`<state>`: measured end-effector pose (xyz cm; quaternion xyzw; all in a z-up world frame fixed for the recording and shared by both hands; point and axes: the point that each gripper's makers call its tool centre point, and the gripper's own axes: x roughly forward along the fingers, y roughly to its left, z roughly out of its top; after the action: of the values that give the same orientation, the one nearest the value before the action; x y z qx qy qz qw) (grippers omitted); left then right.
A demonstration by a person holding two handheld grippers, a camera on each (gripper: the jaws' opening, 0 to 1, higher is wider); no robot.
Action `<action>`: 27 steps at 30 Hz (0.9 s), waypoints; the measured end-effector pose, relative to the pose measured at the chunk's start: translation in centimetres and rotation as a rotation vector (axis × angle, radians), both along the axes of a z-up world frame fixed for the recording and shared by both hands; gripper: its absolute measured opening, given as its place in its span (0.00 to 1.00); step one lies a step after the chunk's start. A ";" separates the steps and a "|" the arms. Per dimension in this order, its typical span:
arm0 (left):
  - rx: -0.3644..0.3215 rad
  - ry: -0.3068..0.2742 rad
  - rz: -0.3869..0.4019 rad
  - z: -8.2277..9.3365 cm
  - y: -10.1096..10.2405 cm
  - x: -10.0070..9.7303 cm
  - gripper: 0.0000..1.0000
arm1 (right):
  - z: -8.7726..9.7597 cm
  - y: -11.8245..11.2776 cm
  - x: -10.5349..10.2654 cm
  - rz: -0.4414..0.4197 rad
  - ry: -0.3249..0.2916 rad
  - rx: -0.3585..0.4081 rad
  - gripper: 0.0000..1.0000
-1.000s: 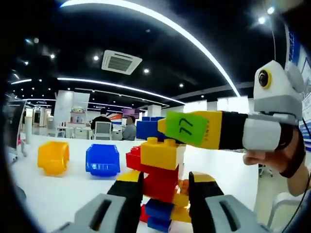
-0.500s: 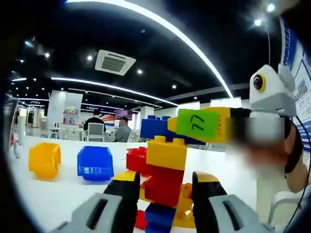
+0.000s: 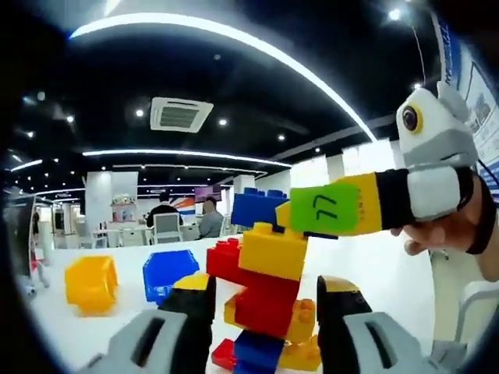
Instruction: Take apart the toy blocks one by one and place each separated block into its matching bin, sorting the blocks by their type until all the connected pieces are disassembled and separated into the correct bins
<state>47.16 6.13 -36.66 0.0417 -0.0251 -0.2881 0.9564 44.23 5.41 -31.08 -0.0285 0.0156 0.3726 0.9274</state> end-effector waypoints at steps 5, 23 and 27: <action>-0.009 0.001 -0.003 0.1 0.2 -0.1 0.56 | 0.1 0.2 0.2 -0.001 -0.004 -0.013 0.26; -0.096 0.084 -0.045 -0.6 0.2 -0.1 0.26 | 1.4 -0.8 1.2 0.077 0.266 0.235 0.25; -0.069 0.075 -0.056 -0.6 -0.4 -0.2 0.26 | 1.6 -0.7 1.2 0.069 0.229 0.198 0.25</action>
<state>46.96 5.75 -37.26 -0.0028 -0.0005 -0.3152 0.9490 45.47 4.68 -29.48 0.1050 0.0835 0.4050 0.9044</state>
